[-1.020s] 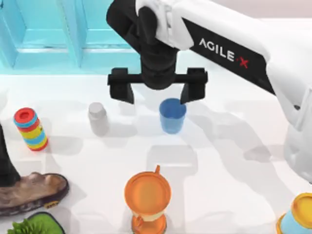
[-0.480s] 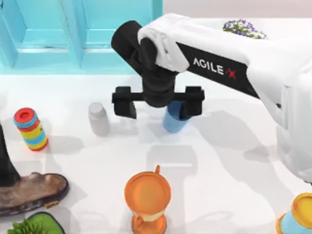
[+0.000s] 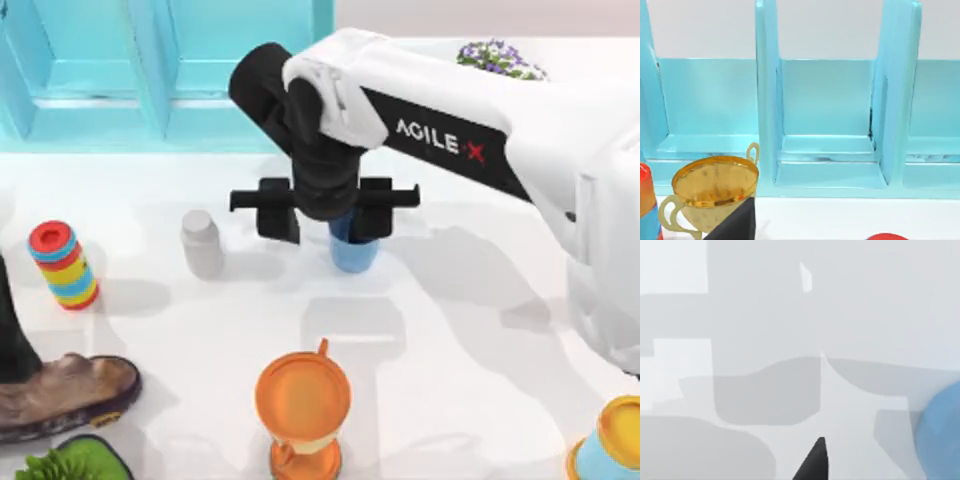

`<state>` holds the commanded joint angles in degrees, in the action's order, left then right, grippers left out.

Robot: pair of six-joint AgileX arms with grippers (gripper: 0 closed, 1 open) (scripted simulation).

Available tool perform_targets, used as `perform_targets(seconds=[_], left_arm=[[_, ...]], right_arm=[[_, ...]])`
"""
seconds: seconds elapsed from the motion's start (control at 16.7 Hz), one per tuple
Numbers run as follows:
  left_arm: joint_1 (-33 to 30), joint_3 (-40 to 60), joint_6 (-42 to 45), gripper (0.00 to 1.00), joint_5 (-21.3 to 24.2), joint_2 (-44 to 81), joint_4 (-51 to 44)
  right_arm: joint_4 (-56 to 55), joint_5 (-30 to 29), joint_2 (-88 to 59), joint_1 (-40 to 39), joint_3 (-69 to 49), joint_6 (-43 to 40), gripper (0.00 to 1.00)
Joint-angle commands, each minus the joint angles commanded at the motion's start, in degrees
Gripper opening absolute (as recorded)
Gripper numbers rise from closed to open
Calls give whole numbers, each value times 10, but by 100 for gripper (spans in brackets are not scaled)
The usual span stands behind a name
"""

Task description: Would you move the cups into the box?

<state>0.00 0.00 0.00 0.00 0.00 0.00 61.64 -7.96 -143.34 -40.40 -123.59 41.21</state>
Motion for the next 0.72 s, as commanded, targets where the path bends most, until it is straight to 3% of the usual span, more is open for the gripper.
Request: perform_targets(seconds=[0.3,0.72], left_arm=[[0,0,0,100,0,0,0],[0,0,0,100,0,0,0]], right_arm=[[0,0,0,0,0,0,2],[0,0,0,0,0,0,0]])
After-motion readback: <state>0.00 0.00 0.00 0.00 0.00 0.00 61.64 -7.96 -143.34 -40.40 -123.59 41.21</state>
